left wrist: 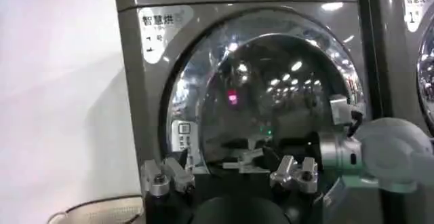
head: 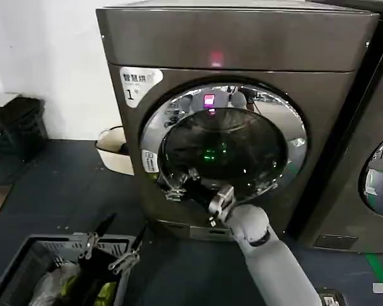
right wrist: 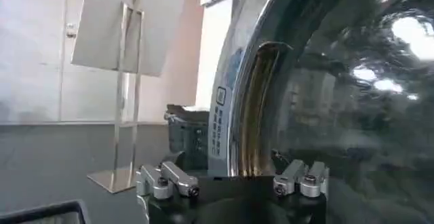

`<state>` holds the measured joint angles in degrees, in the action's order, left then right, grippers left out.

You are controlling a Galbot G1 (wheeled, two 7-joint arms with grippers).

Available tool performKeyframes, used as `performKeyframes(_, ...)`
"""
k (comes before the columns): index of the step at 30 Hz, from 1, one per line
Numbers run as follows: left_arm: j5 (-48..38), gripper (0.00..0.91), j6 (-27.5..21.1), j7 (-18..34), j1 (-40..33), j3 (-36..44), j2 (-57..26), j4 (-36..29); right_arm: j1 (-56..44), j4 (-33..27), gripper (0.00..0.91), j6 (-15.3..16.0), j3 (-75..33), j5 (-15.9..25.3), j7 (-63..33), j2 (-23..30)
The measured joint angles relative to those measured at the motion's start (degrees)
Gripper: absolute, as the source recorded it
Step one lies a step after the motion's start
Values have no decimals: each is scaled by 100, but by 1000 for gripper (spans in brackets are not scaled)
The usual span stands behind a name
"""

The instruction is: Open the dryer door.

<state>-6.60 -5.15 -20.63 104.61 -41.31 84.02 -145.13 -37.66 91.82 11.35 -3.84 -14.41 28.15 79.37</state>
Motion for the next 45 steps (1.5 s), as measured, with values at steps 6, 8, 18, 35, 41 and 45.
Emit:
performKeyframes(6, -24, 907, -38, -4, 15, 13, 18, -27, 135, -158, 907, -3, 100, -35, 21, 45)
performKeyframes(8, -23, 907, -39, -8, 22, 14, 20, -28, 202, -233, 907, -7, 133, -35, 22, 73)
performKeyframes(18, -33, 907, -45, -16, -5, 30, 40, 13, 517, -570, 907, -31, 331, -55, 23, 226)
performKeyframes(35, 98, 907, -393, 158, -153, -28, -39, 72, 520, -439, 907, 363, 409, -595, 604, 139)
performKeyframes(41, -170, 907, -403, -2, -344, -203, -112, 235, 458, -339, 907, 184, 412, -717, 1074, -4)
performKeyframes(45, -653, 907, -612, -235, -561, -485, -235, 362, 409, -276, 907, 59, 427, -728, 1273, -87)
